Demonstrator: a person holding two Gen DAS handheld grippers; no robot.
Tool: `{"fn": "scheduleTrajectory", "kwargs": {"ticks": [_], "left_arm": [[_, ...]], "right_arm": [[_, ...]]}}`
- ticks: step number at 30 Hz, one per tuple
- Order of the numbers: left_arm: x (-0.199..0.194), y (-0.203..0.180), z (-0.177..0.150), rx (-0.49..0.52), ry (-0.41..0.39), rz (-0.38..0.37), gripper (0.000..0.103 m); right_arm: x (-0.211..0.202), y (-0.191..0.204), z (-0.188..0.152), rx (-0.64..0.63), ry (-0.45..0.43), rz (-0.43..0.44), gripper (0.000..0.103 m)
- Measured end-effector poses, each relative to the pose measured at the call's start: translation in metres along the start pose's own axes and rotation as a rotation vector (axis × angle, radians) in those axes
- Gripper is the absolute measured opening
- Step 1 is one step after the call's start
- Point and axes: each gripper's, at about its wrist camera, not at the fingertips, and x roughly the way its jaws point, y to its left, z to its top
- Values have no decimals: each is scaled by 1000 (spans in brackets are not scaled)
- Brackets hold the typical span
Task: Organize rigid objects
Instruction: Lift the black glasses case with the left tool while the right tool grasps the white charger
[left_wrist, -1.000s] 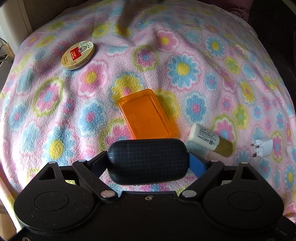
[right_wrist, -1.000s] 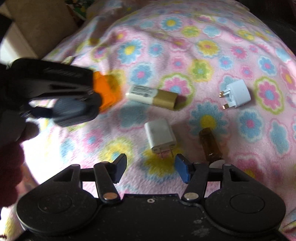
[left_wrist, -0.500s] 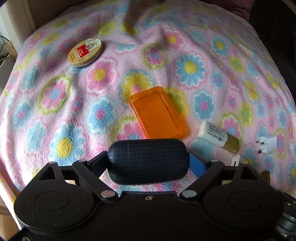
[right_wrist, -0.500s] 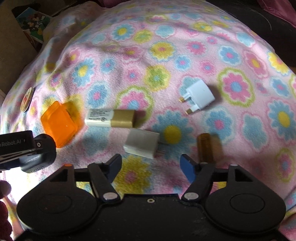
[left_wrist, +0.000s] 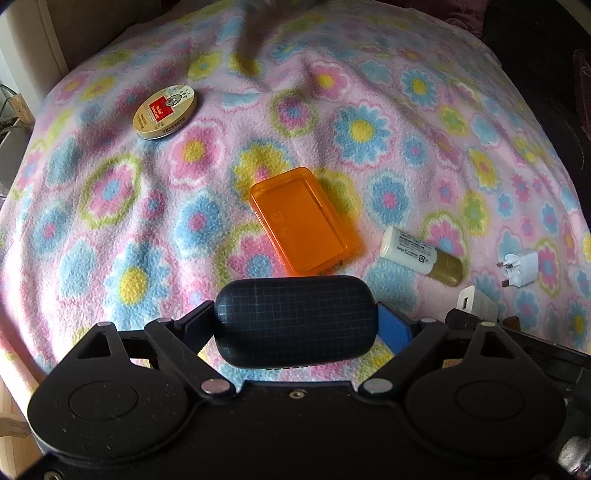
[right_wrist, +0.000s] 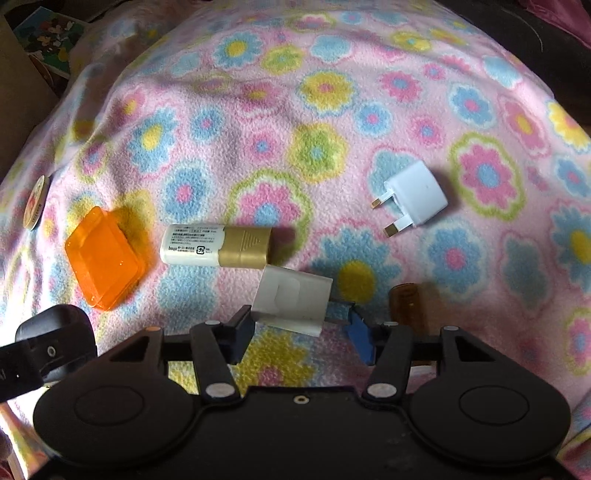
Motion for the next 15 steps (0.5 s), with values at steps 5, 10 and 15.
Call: {"fn": "scheduleTrajectory", "kwargs": {"ticks": [5,10,15], "left_arm": [[-21,-3,-5,10,-22,-11,86],[-48,-6,-14,24,-50,-26,86],[-76,-9,-30,46,-77,-37,86]], "right_arm": [[-27,-6,-5,-14,-29,32,55],[-58,-10,-17,-20,-49,67,55],[-85,-14,-37,-28,-63,98,55]]}}
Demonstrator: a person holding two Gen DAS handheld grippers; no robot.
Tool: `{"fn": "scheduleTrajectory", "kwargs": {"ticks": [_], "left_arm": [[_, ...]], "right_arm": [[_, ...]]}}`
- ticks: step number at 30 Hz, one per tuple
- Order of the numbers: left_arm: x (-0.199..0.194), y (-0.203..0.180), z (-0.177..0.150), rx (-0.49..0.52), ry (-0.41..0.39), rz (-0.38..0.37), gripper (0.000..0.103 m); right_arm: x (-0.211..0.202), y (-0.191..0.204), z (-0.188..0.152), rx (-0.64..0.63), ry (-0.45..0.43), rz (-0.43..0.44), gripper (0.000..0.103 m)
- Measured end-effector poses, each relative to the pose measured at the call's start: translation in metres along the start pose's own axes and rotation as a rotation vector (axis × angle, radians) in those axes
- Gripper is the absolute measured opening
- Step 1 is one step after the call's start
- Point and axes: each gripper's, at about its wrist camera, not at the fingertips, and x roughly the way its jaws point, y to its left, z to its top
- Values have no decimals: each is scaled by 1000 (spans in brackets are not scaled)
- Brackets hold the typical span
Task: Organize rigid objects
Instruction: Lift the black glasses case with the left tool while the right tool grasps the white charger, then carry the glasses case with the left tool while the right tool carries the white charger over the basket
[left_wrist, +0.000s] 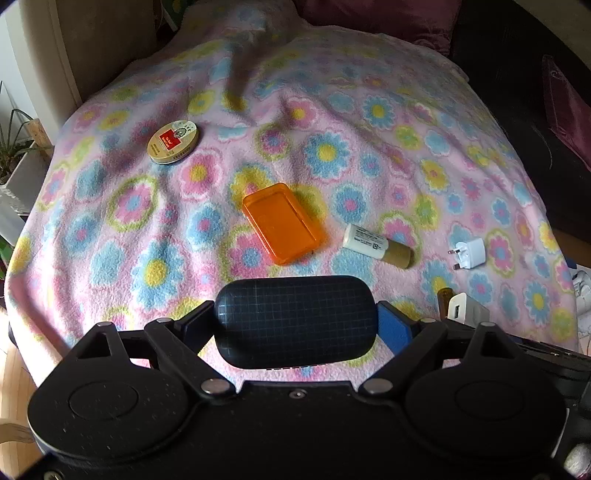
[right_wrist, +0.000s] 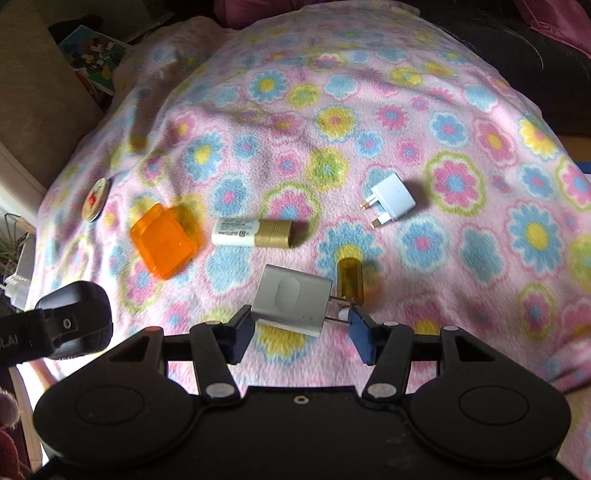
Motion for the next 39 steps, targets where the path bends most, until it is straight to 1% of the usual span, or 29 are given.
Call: {"fn": "scheduleTrajectory", "kwargs": {"ticks": [5,10,16,22,24,28,31,34,36,39], "left_arm": [[-24,-5,-21,12,-1,-23,86],[-39,-11,-48,36,15,-28,86],[-41,-14,-87,30,72,-40,86],[-37,-15,-126,28,125,-26,86],[-34,-16,-136,28,140,-14,86],[-31,-16,-154,24,164,3,86],[-31,-15,-166,28,165,26,86],[-26,-11,-178,22,174,66,86],[-23,-8,-180,2,187,81,86],[-22,-6,-177,-13,180,97,86]], "right_arm": [[-30,-3,-29,-15,-1,19,55],[-55,-8,-66,-38,20,13,55],[-68,-16,-115,-56,94,-19,55],[-71,-24,-151,-33,174,-50,55],[-75,-24,-158,-25,184,-54,55],[-84,-20,-167,-41,171,-74,55],[-88,-18,-174,-60,161,-92,55],[-89,-17,-177,-75,150,-102,55],[-88,-17,-176,-78,149,-97,55],[-84,-16,-175,-83,163,-90,55]]}}
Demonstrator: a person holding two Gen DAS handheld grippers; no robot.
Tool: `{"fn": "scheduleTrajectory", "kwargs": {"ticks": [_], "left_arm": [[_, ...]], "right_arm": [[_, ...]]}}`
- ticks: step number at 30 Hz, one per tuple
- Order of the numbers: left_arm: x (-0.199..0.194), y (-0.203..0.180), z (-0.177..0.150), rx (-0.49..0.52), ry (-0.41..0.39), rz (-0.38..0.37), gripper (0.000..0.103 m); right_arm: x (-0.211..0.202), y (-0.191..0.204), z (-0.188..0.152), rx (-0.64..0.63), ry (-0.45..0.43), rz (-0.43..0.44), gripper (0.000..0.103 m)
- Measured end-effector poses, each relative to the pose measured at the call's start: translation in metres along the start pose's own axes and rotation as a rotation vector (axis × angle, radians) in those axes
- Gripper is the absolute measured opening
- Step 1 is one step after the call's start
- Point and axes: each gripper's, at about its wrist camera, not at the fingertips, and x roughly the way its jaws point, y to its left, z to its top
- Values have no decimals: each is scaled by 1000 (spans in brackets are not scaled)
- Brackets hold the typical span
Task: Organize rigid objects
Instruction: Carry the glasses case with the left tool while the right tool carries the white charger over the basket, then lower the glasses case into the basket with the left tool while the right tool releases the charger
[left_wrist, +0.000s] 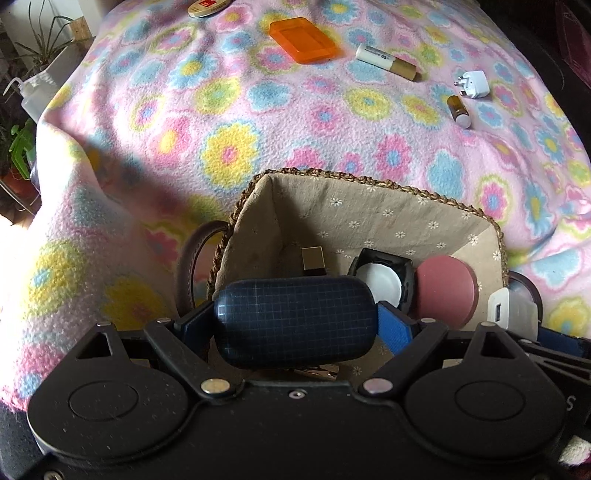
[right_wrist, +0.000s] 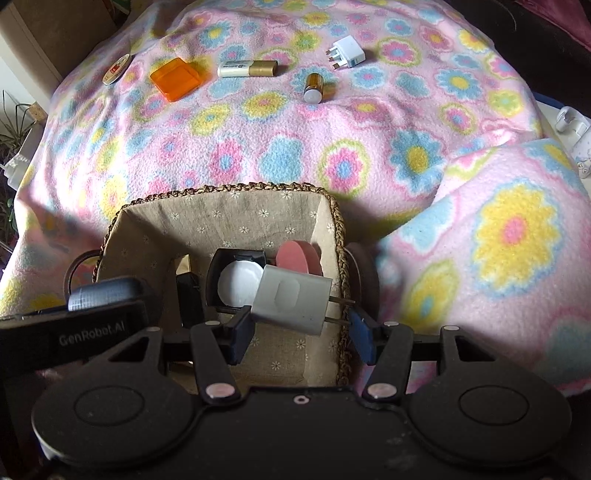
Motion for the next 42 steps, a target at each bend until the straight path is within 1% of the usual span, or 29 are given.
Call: {"fn": "scheduleTrajectory", "kwargs": {"ticks": [4,7,10,16,23,27,35,42], "left_arm": [[8,-5,-1,15,30,27,86],[7,-8,-1,33,22,59,87],[4,-10,-2,44,3,67,87],[2,-13,-3,60,-9,86,87],[-1,-17,-3,68,-29,79,87],[-4,-14,-2,66,-54,59,87],[-6,-2,-1,6,-50,9,87],[-5,-6,-1,21,-51,19,87]], "right_arm": [[6,1,1,-4,20,12,56],[6,1,1,-3,18,23,57],[6,-1,2,7,17,38,59],[5,-2,2,21,5,49,60],[-3,-9,0,49,-27,84,60],[-2,-10,0,58,-38,75,61],[-2,-5,1,47,-55,53,63],[-7,-10,-1,60,-74,76,64]]}}
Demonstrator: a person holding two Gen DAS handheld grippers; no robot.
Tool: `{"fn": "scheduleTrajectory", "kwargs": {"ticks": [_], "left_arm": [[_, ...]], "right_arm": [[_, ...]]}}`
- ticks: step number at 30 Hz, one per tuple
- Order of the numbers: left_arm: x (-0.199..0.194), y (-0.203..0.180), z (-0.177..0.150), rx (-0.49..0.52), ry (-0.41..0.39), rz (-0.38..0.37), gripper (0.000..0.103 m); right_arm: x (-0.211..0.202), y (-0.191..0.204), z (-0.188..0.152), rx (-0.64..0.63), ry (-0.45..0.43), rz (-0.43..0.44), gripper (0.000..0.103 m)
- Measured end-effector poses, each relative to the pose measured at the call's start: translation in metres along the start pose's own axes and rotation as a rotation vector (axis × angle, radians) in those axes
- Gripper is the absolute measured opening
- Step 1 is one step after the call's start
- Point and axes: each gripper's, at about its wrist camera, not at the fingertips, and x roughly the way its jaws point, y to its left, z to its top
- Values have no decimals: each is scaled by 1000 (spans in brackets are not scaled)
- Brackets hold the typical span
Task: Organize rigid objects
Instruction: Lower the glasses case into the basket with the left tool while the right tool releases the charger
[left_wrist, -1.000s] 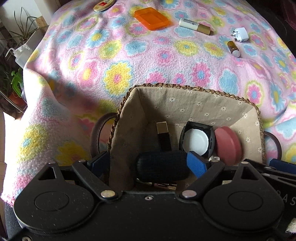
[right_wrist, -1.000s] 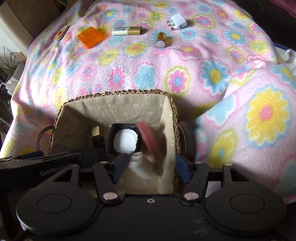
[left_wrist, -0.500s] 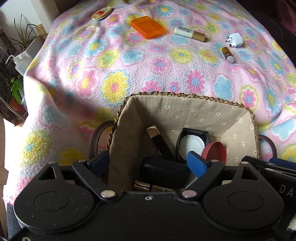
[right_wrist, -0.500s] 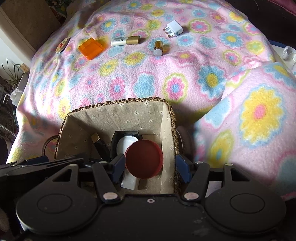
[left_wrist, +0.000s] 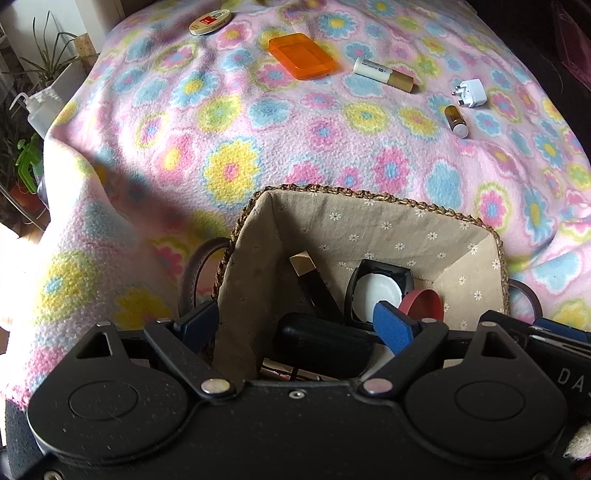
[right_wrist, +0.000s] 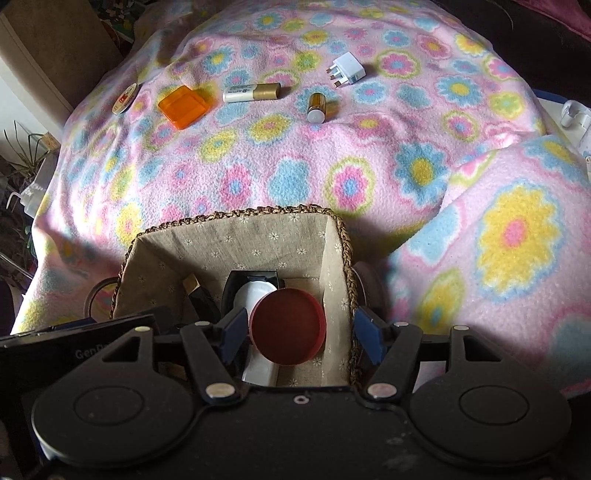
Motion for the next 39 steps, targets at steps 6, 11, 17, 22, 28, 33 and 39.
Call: {"fn": "scheduleTrajectory", "kwargs": {"ticks": [6,11,17,22,28,33,39], "left_arm": [[-1,-2,-1,13,-10,20,87],[-2,-9,-3,57,-24,61,87],[-4,-19,-6,121,-49,100,87],[-4,-22,-7,135,-55,110,87],[-5,-19,-6,124,-59,107,87],[-6,-15,-6,100,-62,98,87],[-7,-10,-4,65,-55,86,87]], "right_arm": [[-1,-1,0,20,-5,23,65],[-5,-8,0,53,-22,69,65],[-7,-11,0,70,-33,99,67],[-8,-12,0,78,-38,110,67],[-8,-12,0,78,-39,109,67],[-8,-8,0,55,-47,86,68],[-8,-3,-1,21,-57,56,70]]}}
